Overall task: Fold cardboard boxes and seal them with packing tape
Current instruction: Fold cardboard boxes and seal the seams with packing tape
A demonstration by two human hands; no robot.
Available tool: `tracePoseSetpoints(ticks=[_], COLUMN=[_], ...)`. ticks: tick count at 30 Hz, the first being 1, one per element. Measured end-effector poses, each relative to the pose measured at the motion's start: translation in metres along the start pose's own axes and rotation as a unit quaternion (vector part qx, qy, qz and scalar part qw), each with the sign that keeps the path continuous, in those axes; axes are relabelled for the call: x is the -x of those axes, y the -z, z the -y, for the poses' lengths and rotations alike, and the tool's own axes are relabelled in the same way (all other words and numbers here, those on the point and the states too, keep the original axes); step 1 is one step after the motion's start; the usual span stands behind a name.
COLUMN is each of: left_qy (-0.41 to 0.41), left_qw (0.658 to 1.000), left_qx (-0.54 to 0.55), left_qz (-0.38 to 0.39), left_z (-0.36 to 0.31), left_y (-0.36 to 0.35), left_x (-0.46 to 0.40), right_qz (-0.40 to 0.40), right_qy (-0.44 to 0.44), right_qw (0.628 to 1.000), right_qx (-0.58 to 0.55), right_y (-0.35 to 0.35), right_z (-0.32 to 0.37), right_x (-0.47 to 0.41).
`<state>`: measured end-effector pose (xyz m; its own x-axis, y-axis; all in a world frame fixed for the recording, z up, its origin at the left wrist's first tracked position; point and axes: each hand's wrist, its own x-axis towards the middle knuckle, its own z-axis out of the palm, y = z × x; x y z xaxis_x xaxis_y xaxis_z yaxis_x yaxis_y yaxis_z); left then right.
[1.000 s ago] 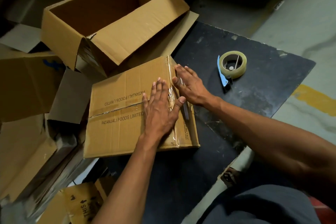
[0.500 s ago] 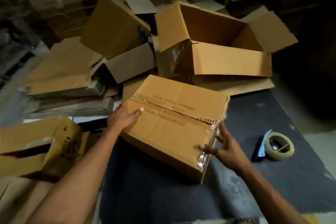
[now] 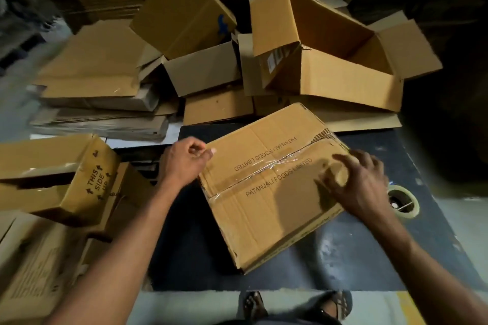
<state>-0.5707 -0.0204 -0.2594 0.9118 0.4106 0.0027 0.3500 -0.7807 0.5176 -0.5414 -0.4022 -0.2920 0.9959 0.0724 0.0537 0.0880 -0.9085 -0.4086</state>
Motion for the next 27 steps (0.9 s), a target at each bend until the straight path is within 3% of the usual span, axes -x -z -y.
tracePoseSetpoints(ticks=[5,11,17,20,23,25,27], left_qy=[0.040,0.024,0.033,0.041,-0.075,-0.155,-0.232], left_qw=[0.993,0.984,0.953,0.960,0.977,0.974,0.948], left_qx=[0.002,-0.115,-0.196,-0.216,-0.193,-0.145,-0.154], left_qz=[0.108,0.137,0.230,0.174,0.040,0.083,0.155], left_z=[-0.010,-0.023,-0.046,-0.061,-0.080,-0.097,-0.116], left_y=[-0.031,-0.049,-0.050,-0.054,-0.063,-0.074,-0.094], left_x=[-0.045,0.011,0.085,0.111,0.121,0.121,0.123], right_qz=[0.112,0.100,-0.020,-0.001,0.001,0.027,0.052], right_qy=[-0.029,-0.024,-0.179,-0.163,-0.137,-0.123,-0.082], right_qw=[0.993,0.989,0.976,0.971,0.975,0.969,0.972], right_qx=[0.012,-0.108,-0.120,-0.172,-0.178,-0.213,-0.216], right_y=[-0.051,-0.029,0.002,0.001,-0.002,0.001,0.004], right_z=[0.037,-0.029,-0.083,-0.081,-0.068,-0.062,-0.068], right_x=[0.092,0.060,0.042,0.027,0.011,-0.004,-0.020])
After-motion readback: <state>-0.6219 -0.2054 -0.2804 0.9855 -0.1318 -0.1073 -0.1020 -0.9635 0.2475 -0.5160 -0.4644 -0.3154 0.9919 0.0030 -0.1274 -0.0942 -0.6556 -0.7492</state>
